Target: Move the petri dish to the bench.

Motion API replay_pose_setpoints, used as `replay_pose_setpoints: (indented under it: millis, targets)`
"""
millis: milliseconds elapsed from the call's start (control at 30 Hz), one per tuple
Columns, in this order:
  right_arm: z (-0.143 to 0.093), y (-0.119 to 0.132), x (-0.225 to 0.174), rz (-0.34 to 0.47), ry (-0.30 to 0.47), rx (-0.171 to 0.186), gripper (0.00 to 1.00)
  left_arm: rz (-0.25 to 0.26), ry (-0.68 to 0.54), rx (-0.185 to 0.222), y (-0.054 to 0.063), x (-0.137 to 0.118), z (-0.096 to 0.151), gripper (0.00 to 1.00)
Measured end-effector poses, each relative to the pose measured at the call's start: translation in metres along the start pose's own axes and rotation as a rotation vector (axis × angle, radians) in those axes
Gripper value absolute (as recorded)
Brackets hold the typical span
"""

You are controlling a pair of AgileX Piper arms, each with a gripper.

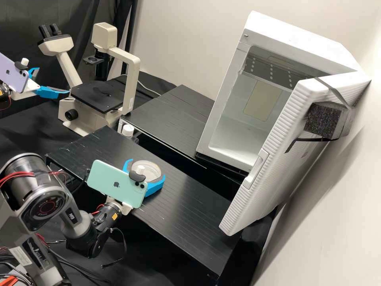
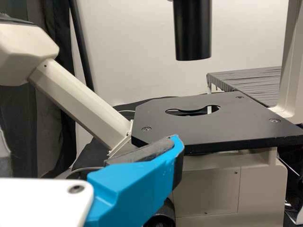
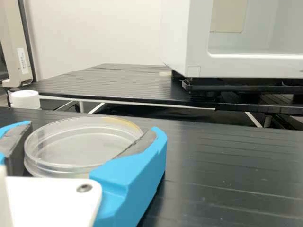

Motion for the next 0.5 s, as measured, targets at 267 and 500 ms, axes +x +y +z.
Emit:
replay_pose_setpoints:
  millis: [267,500]
  targets:
    - [0.001,0.0015,0.0001,0.018,-0.013,-0.027,1.0,0.0,0.0,0.0,0.0,0.0,0.0,1.0]
    - [-0.0003,0.0006,0.0008,0.02,-0.011,-0.033,1.0,0.0,0.0,0.0,0.0,0.0,0.0,1.0]
